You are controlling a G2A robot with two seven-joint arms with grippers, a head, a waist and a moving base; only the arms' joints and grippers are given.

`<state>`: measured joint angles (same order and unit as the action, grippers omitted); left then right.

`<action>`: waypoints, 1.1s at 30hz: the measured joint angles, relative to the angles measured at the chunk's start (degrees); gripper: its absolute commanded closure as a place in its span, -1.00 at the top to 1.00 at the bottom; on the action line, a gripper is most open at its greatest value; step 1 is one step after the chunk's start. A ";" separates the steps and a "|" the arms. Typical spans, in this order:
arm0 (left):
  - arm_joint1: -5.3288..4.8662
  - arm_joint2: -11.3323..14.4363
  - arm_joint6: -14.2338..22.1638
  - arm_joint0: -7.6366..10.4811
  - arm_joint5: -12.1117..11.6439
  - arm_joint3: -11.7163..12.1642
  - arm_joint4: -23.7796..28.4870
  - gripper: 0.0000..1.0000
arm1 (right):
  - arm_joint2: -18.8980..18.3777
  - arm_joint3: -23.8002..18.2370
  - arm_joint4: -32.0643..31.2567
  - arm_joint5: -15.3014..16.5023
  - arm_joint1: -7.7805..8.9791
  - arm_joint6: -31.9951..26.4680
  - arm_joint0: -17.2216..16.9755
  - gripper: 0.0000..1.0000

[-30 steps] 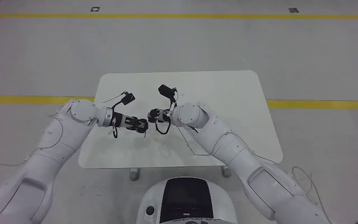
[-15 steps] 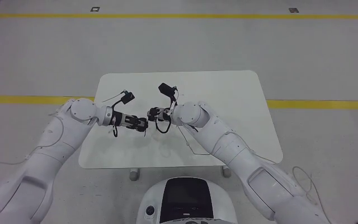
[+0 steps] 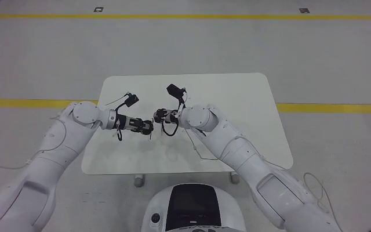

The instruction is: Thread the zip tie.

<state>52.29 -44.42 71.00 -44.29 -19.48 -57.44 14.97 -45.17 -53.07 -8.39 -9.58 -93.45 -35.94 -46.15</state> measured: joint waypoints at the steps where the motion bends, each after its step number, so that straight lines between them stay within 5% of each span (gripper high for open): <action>1: 0.01 0.04 -0.03 0.03 0.00 0.06 0.06 -1.00 | -0.09 -0.06 -0.04 0.01 0.00 0.04 -0.05 -1.00; 32: 0.09 0.33 -0.63 0.68 0.00 1.41 0.81 -1.00 | -2.02 -0.14 -0.03 0.52 -0.39 2.98 -0.74 -1.00; 33: 0.10 0.34 -0.64 0.71 0.00 1.45 0.82 -1.00 | -2.05 -0.06 -0.04 0.35 -0.40 2.87 -0.69 -0.84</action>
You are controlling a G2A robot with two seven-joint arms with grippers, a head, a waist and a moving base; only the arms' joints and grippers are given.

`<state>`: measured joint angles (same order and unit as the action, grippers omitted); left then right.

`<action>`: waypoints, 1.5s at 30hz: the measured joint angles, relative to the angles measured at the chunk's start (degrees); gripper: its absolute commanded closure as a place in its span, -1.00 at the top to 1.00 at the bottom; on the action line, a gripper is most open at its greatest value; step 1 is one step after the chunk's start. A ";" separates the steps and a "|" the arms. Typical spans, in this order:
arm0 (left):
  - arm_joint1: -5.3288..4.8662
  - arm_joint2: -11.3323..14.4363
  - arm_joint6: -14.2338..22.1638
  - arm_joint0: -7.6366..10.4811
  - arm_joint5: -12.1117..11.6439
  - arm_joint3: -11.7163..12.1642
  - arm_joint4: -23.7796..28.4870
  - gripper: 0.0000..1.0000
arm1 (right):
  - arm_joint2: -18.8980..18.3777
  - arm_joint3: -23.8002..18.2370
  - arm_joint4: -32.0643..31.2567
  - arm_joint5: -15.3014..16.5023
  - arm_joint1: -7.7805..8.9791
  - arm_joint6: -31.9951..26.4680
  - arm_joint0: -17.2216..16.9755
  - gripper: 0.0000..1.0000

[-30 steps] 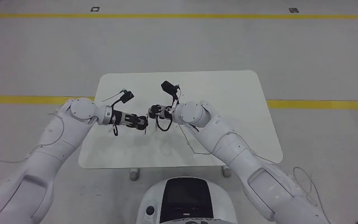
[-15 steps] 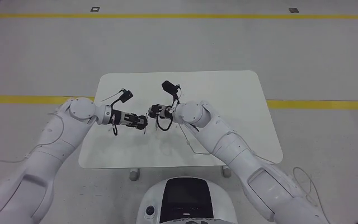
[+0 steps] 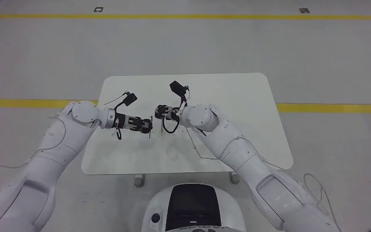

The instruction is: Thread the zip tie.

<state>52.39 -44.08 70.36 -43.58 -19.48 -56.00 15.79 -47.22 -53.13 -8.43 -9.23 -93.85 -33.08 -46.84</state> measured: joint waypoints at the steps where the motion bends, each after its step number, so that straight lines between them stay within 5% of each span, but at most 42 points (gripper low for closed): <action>1: 0.01 0.02 -0.01 0.05 0.00 0.05 -0.01 -1.00 | -0.02 0.15 -0.05 -0.33 -0.02 -0.22 0.09 -0.66; 2: 0.01 0.04 -0.01 0.09 0.00 0.08 -0.05 -1.00 | -0.01 0.28 -0.11 -0.64 -0.03 -0.48 0.18 -0.52; 9: 0.11 0.26 0.19 0.42 0.00 0.02 -0.17 -1.00 | 0.61 1.59 -0.13 -1.77 -0.42 -2.50 1.09 -0.38; 19: 0.26 0.55 0.51 0.54 0.00 -0.14 -0.09 -1.00 | 1.15 4.55 0.93 -0.87 -1.31 -2.58 2.48 -0.62; 45: 0.28 0.43 0.75 0.31 0.00 -0.55 -0.43 -1.00 | 1.74 8.32 1.67 1.23 -2.79 -3.37 3.94 -0.78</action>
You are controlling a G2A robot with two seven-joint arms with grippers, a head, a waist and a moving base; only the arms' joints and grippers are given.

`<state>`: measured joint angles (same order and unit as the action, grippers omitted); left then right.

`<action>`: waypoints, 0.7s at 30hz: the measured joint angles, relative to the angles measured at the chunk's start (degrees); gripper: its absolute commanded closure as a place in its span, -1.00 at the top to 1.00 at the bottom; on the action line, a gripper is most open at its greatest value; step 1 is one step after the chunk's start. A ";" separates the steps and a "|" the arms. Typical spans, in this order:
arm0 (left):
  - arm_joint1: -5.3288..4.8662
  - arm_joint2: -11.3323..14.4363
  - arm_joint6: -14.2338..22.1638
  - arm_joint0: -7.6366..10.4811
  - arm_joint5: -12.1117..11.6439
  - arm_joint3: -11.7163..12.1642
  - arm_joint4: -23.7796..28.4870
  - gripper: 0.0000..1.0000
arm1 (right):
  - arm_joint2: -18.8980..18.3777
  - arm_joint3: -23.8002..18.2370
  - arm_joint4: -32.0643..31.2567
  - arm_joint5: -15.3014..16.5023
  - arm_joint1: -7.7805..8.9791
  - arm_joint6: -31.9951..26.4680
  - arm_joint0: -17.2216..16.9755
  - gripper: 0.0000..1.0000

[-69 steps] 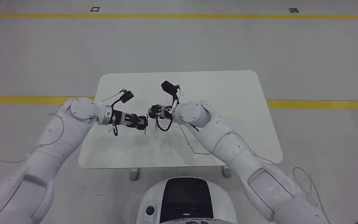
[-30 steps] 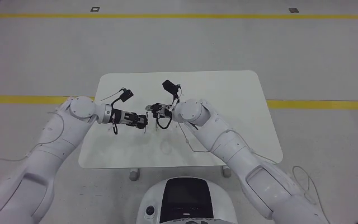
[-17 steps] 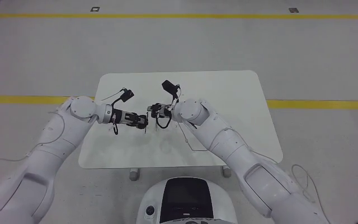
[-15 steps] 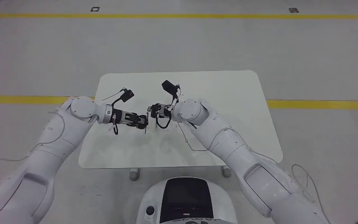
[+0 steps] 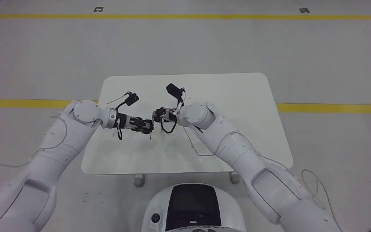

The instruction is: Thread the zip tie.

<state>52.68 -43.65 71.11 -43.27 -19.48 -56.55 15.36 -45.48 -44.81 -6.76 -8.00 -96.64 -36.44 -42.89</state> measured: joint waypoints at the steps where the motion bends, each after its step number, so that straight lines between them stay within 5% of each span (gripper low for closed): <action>1: 0.00 0.00 0.02 -0.01 0.00 -0.01 0.00 -1.00 | -0.03 0.00 -0.08 0.06 -0.01 -0.14 0.00 -0.74; 21: 0.08 0.29 -0.04 0.35 0.00 0.42 -0.17 -1.00 | -0.26 0.10 -1.13 0.43 -0.22 -1.39 -0.04 -0.80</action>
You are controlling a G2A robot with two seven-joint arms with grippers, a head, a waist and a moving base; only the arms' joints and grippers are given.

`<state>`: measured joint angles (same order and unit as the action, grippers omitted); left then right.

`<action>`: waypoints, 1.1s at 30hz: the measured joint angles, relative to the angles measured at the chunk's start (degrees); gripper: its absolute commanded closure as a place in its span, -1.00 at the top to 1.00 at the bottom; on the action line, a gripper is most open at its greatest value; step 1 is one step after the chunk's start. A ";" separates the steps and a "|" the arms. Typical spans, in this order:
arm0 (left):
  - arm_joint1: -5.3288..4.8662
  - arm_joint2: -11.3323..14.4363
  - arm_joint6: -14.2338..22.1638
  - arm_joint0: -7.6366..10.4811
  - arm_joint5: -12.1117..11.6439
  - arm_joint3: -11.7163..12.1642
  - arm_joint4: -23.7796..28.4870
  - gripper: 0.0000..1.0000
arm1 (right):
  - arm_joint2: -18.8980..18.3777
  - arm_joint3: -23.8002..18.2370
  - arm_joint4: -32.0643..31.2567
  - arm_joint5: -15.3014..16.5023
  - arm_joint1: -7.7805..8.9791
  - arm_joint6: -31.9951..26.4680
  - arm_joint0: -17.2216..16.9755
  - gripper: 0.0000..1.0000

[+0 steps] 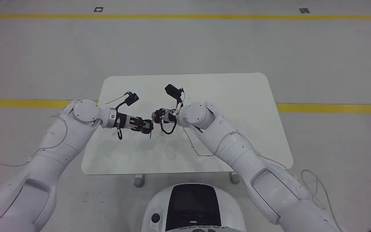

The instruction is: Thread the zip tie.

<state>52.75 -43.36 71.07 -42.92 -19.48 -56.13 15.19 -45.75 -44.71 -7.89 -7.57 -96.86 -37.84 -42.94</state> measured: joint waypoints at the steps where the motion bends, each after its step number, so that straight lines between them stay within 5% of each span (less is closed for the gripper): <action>1: 0.00 0.01 0.00 0.01 0.00 0.01 0.02 -1.00 | -0.02 0.04 -0.01 0.05 -0.02 -0.03 0.00 -0.86; 3: 0.00 0.03 0.01 0.01 0.00 0.02 0.06 -1.00 | -0.07 0.10 -0.02 0.11 -0.05 -0.04 0.00 -1.00; 20: -0.07 -0.05 -0.13 -0.07 0.00 0.11 0.19 -1.00 | -0.47 -0.16 -0.60 0.27 -0.24 0.44 -0.34 -1.00; 21: -0.08 -0.09 -0.15 -0.09 0.00 0.09 0.20 -0.70 | -0.52 -0.21 -0.63 0.27 -0.24 0.45 -0.38 -1.00; 23: -0.10 -0.13 -0.16 -0.12 0.00 0.07 0.21 -0.48 | -0.58 -0.29 -0.68 0.28 -0.24 0.44 -0.44 -1.00; 33: -0.20 -0.39 -0.32 -0.35 0.00 0.15 0.29 -0.46 | -1.04 -0.84 -0.95 0.17 -0.23 1.19 -0.98 -1.00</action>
<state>52.55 -43.75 70.74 -43.26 -19.48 -55.98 15.48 -46.79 -45.55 -8.84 -7.40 -97.09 -36.64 -43.92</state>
